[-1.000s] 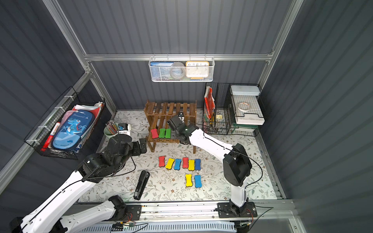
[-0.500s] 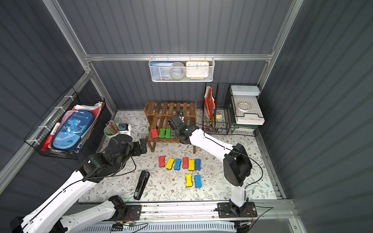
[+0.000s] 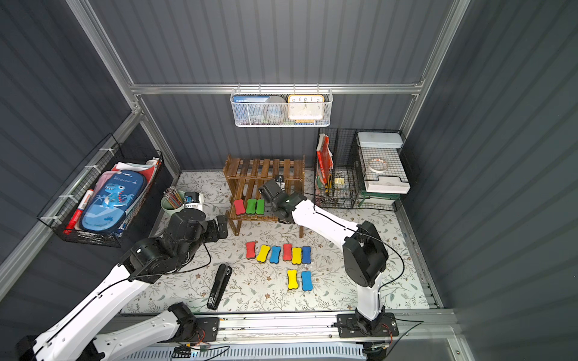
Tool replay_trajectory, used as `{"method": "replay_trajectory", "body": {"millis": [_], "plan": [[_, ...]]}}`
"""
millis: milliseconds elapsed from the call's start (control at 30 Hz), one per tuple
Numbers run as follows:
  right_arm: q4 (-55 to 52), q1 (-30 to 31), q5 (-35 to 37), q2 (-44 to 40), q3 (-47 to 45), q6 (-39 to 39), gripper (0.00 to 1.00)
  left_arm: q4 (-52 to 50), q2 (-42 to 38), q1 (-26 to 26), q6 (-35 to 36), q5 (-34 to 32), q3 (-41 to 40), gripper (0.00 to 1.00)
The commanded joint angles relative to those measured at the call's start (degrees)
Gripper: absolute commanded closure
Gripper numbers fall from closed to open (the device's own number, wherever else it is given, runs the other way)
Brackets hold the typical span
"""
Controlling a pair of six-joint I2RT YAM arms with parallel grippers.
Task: Remove the whiteboard erasers from the shelf
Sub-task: Pick up the whiteboard eraser from the shelf, then place the whiteboard eraser at the center of the board.
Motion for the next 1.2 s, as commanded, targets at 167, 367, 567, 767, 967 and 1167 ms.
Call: {"method": "replay_trajectory", "body": {"millis": [167, 367, 567, 767, 967, 1167], "plan": [[-0.6, -0.2, -0.5, -2.5, 0.0, -0.1, 0.66, -0.1, -0.8, 0.2, -0.7, -0.2, -0.5, 0.01], [-1.3, -0.1, -3.9, -10.6, -4.2, 3.0, 0.68, -0.1, -1.0, 0.2, -0.5, -0.4, -0.5, 0.01], [-6.6, -0.2, -12.1, -19.0, -9.4, 7.7, 0.68, 0.5, -1.3, 0.2, -0.2, 0.0, -0.3, 0.01], [-13.5, -0.2, -24.3, -25.1, -16.8, 11.5, 0.68, 1.1, -1.0, 0.2, 0.5, 0.7, -0.1, 0.01], [-18.6, 0.8, -35.7, -27.3, -24.8, 14.6, 0.68, 1.7, -0.2, 0.2, 0.8, 1.4, -0.3, 0.01], [-17.8, 3.7, -35.2, -26.4, -30.2, 15.8, 0.69, 2.0, 0.6, 0.2, 1.1, 2.0, -0.4, 0.01]]}}
